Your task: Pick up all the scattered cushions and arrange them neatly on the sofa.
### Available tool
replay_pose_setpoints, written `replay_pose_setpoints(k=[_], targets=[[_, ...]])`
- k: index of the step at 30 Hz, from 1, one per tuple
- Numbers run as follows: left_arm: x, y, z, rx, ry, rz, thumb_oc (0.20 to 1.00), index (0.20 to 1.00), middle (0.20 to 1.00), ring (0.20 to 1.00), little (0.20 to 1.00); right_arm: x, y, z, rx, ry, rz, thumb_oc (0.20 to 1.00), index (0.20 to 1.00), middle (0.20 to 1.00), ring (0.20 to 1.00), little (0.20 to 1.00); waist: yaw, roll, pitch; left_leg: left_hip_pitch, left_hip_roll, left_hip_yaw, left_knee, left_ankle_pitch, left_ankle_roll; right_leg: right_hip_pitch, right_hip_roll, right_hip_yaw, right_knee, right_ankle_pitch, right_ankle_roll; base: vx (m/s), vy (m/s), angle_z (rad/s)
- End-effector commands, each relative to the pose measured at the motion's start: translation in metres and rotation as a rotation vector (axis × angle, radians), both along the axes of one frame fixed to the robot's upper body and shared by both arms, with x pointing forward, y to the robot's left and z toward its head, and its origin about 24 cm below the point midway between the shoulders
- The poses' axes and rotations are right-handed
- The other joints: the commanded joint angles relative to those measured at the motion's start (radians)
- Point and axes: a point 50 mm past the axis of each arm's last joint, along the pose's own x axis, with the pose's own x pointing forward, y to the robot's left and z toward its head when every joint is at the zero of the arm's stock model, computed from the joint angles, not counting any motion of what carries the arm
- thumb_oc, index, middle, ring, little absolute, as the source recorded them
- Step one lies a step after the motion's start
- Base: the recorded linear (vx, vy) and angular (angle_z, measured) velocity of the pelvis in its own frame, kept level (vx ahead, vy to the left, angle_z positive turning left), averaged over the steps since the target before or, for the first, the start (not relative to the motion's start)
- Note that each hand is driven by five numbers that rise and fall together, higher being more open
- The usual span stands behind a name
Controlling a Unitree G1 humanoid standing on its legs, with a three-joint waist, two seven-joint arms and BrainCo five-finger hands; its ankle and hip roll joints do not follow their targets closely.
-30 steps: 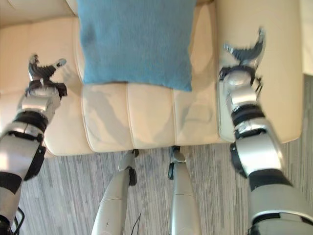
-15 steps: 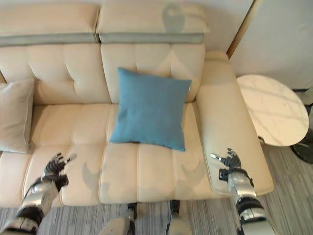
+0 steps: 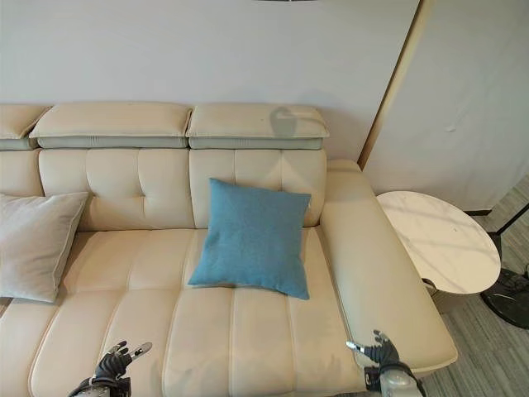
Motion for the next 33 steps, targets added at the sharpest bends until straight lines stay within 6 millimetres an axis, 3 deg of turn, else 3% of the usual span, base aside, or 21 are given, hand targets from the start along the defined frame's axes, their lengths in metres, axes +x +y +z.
replay_pose_setpoints(k=[1,4,7,9,11,12,15,17,20,23,24,26,28,29,30,33], targets=[[0.030,0.008,0.020,0.089,-0.107,-0.063,1.000,1.000,1.000,1.000,1.000,0.036,0.001,0.018,-0.031,-0.128,0.020,1.000,1.000,1.000,1.000,1.000,0.015,0.027,0.079,0.043,-0.038,0.007,0.002,-0.126,0.030,-0.018,0.010,-0.073,0.135,-0.062,0.060,-0.14,0.007,-0.23],[0.032,0.006,0.017,0.107,-0.081,-0.085,1.000,1.000,1.000,1.000,1.000,0.027,0.010,0.007,0.008,-0.090,0.011,1.000,1.000,1.000,1.000,1.000,0.009,0.029,0.091,0.027,-0.029,0.004,0.002,-0.104,0.029,-0.021,0.057,-0.056,0.302,-0.186,0.023,-0.19,-0.027,-0.05],[0.026,0.003,0.007,0.086,-0.030,-0.067,1.000,1.000,1.000,1.000,1.000,0.021,0.014,0.001,0.027,-0.064,0.007,1.000,1.000,1.000,1.000,1.000,0.006,0.021,0.073,0.010,-0.036,0.000,0.002,-0.097,0.028,0.016,0.092,-0.011,0.360,-0.233,0.004,-0.14,-0.083,0.20],[0.024,0.000,0.004,0.072,-0.017,-0.058,1.000,1.000,1.000,1.000,1.000,0.021,0.016,0.000,0.037,-0.060,0.004,1.000,1.000,1.000,1.000,1.000,0.009,0.011,0.058,-0.019,-0.041,-0.003,0.002,-0.079,0.022,0.057,0.119,0.016,0.323,-0.254,-0.011,-0.20,-0.158,0.15],[0.023,0.002,0.003,0.078,-0.003,-0.048,1.000,1.000,1.000,1.000,1.000,0.023,0.018,0.000,0.025,-0.054,0.031,1.000,1.000,1.000,1.000,1.000,0.022,0.001,0.057,-0.053,-0.035,0.004,0.002,-0.051,0.009,0.102,0.136,-0.001,0.215,-0.270,-0.038,-0.30,-0.221,-0.16],[0.026,0.002,0.003,0.083,-0.001,-0.041,1.000,1.000,1.000,1.000,1.000,0.027,0.018,0.003,0.018,-0.070,0.037,1.000,1.000,1.000,1.000,1.000,0.024,0.000,0.064,-0.076,-0.026,0.000,0.002,-0.010,-0.016,0.103,0.159,0.007,0.172,-0.273,-0.057,-0.33,-0.219,-0.26],[0.039,0.001,0.010,0.095,-0.050,-0.059,1.000,1.000,1.000,1.000,1.000,0.030,0.011,0.009,-0.005,-0.108,0.024,1.000,1.000,1.000,1.000,1.000,0.012,0.007,0.105,-0.125,-0.008,-0.018,0.002,0.054,-0.068,0.080,0.198,0.001,0.145,-0.265,-0.082,-0.36,-0.229,0.14],[0.045,0.000,0.015,0.098,-0.077,-0.067,1.000,1.000,1.000,1.000,1.000,0.030,0.009,0.011,-0.004,-0.122,0.010,1.000,1.000,1.000,1.000,1.000,0.002,0.010,0.119,-0.138,-0.002,-0.015,0.002,0.056,-0.075,0.069,0.200,-0.020,0.150,-0.262,-0.085,-0.26,-0.135,0.42],[0.060,0.001,0.032,0.124,-0.184,-0.085,1.000,1.000,1.000,1.000,1.000,0.035,0.003,0.020,-0.024,-0.172,-0.003,1.000,1.000,1.000,1.000,1.000,0.007,0.008,0.148,-0.129,-0.007,-0.042,0.006,0.043,-0.065,0.046,0.184,-0.049,0.160,-0.242,-0.082,-0.32,-0.126,0.35],[0.063,-0.001,0.040,0.112,-0.237,-0.072,1.000,1.000,1.000,1.000,1.000,0.036,0.006,0.024,-0.010,-0.202,0.001,1.000,1.000,1.000,1.000,1.000,-0.001,-0.005,0.138,-0.112,-0.004,-0.010,0.114,-0.007,-0.038,0.040,0.159,-0.064,0.134,-0.207,-0.074,-0.23,-0.062,-0.04],[0.067,-0.002,0.047,0.114,-0.279,-0.074,1.000,1.000,1.000,1.000,1.000,0.039,0.006,0.029,-0.007,-0.233,0.000,1.000,1.000,1.000,1.000,1.000,-0.003,-0.017,0.138,-0.102,-0.002,0.016,0.208,-0.080,-0.025,0.039,0.143,-0.066,0.116,-0.198,-0.074,-0.17,-0.036,0.00],[0.066,-0.003,0.047,0.105,-0.286,-0.070,1.000,1.000,1.000,1.000,1.000,0.039,0.007,0.030,-0.001,-0.242,0.002,1.000,1.000,1.000,1.000,1.000,-0.006,-0.020,0.131,-0.102,0.002,0.026,0.243,-0.110,-0.019,0.035,0.140,-0.070,0.107,-0.192,-0.075,-0.10,-0.017,0.10],[0.066,-0.005,0.052,0.094,-0.317,-0.075,1.000,1.000,1.000,1.000,1.000,0.037,0.008,0.033,0.013,-0.269,0.001,1.000,1.000,1.000,1.000,1.000,-0.009,-0.020,0.112,-0.030,0.005,0.028,0.304,-0.187,-0.005,0.038,0.135,-0.069,0.072,-0.176,-0.070,-0.06,0.028,0.19],[0.066,-0.005,0.052,0.094,-0.317,-0.075,1.000,1.000,1.000,1.000,1.000,0.037,0.008,0.033,0.013,-0.269,0.001,1.000,1.000,1.000,1.000,1.000,-0.009,-0.020,0.111,-0.031,0.004,0.028,0.303,-0.185,-0.005,0.037,0.135,-0.069,0.070,-0.175,-0.070,-0.06,0.210,0.05],[0.063,-0.014,0.052,0.085,-0.314,-0.124,1.000,1.000,1.000,1.000,1.000,0.030,0.011,0.035,0.026,-0.285,-0.002,1.000,1.000,1.000,1.000,1.000,-0.040,0.014,0.071,0.096,0.007,0.070,0.055,-0.159,-0.020,0.029,0.146,-0.100,0.039,-0.159,-0.051,-0.04,0.179,-0.01],[0.054,-0.014,0.046,0.101,-0.269,-0.149,1.000,1.000,1.000,1.000,1.000,0.025,0.013,0.032,0.037,-0.277,-0.011,1.000,1.000,1.000,1.000,1.000,-0.048,0.023,0.055,0.117,0.004,0.065,0.002,-0.152,-0.025,0.033,0.147,-0.111,0.025,-0.149,-0.044,-0.03,0.168,0.56]])
